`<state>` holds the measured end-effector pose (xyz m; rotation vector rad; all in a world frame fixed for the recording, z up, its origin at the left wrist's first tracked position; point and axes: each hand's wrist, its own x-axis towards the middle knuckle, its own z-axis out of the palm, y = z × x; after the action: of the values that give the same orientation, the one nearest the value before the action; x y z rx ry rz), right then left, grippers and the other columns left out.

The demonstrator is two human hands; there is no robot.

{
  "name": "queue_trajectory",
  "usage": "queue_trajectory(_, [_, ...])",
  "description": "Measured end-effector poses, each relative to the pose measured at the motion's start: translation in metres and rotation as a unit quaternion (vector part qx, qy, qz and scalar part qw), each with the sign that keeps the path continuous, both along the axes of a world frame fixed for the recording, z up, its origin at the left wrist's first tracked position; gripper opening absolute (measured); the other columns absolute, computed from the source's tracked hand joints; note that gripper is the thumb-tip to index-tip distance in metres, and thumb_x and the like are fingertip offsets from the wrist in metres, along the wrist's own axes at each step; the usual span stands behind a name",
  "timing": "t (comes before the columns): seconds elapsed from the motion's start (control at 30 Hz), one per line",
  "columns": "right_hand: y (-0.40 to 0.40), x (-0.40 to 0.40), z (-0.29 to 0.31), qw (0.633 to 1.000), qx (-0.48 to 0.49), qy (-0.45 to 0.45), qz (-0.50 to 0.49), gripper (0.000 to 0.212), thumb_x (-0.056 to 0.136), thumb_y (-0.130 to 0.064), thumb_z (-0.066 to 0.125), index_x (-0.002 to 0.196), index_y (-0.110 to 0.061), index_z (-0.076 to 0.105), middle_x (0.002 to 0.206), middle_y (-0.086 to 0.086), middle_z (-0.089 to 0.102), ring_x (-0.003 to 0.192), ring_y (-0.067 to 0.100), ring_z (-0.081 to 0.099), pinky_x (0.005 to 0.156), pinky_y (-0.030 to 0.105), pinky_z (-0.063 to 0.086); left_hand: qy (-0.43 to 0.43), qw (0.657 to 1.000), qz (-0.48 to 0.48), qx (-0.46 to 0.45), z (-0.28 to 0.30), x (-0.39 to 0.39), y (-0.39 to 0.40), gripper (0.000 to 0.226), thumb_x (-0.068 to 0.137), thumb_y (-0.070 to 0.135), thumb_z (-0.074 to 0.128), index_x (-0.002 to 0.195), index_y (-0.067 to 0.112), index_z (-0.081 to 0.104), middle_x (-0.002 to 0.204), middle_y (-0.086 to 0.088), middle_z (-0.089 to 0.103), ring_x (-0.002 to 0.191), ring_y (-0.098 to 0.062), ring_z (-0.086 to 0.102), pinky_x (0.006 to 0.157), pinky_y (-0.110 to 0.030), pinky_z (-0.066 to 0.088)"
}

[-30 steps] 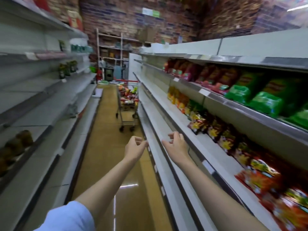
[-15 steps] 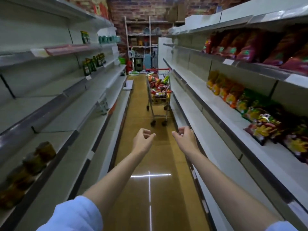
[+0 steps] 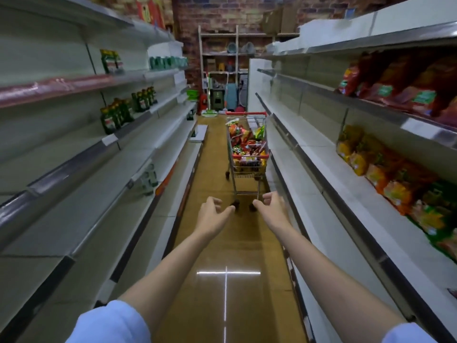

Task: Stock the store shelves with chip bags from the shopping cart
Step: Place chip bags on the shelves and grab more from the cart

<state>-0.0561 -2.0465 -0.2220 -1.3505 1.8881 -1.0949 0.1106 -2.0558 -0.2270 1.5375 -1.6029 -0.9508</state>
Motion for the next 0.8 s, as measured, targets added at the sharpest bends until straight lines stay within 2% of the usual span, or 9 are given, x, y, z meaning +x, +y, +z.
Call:
queue_trajectory(0.17, [-0.127, 0.018, -0.013, 0.999, 0.007, 0.028, 0.014, 0.039, 0.093, -0.034, 0.059, 0.125, -0.014, 0.048, 0.135, 0.007, 0.045, 0.123, 0.024, 0.046, 0.104, 0.042, 0.043, -0.023, 1.0, -0.009, -0.005, -0.011, 0.023, -0.131, 0.056, 0.087, 0.043, 0.064, 0.13, 0.014, 0.042, 0.134, -0.008, 0.041, 0.106, -0.014, 0.047, 0.088, -0.028, 0.044])
queue_trajectory(0.3, [-0.238, 0.023, 0.003, 0.998, -0.005, 0.058, 0.001, 0.038, 0.093, -0.034, 0.058, 0.124, -0.014, 0.047, 0.134, 0.009, 0.045, 0.121, 0.025, 0.047, 0.101, 0.041, 0.044, -0.014, 0.999, -0.025, -0.024, 0.006, 0.038, -0.245, 0.057, 0.088, 0.043, 0.064, 0.131, 0.013, 0.041, 0.137, -0.009, 0.043, 0.118, -0.019, 0.049, 0.093, -0.03, 0.044])
queue_trajectory(0.5, [-0.374, 0.024, 0.017, 0.996, -0.007, 0.093, -0.012, 0.038, 0.093, -0.032, 0.059, 0.124, -0.013, 0.046, 0.133, 0.009, 0.045, 0.122, 0.025, 0.046, 0.102, 0.044, 0.044, -0.002, 0.999, -0.042, -0.03, 0.027, 0.044, -0.391, 0.057, 0.089, 0.042, 0.062, 0.132, 0.013, 0.041, 0.136, -0.008, 0.045, 0.118, -0.019, 0.05, 0.094, -0.03, 0.046])
queue_trajectory(0.7, [-0.483, 0.011, -0.012, 0.997, 0.033, 0.061, -0.022, 0.039, 0.094, -0.031, 0.058, 0.126, -0.013, 0.046, 0.131, 0.008, 0.046, 0.117, 0.022, 0.049, 0.097, 0.037, 0.046, -0.01, 0.998, -0.052, 0.026, -0.01, 0.021, -0.5, 0.052, 0.09, 0.041, 0.061, 0.13, 0.014, 0.043, 0.133, -0.007, 0.048, 0.116, -0.018, 0.05, 0.086, -0.026, 0.044])
queue_trajectory(0.8, [-0.549, 0.0, -0.028, 0.999, 0.037, 0.018, -0.024, 0.039, 0.094, -0.032, 0.059, 0.126, -0.014, 0.047, 0.131, 0.007, 0.046, 0.112, 0.02, 0.049, 0.093, 0.034, 0.045, -0.023, 0.997, -0.057, 0.043, -0.027, 0.002, -0.561, 0.054, 0.09, 0.042, 0.061, 0.131, 0.013, 0.042, 0.134, -0.009, 0.048, 0.117, -0.02, 0.051, 0.091, -0.03, 0.046])
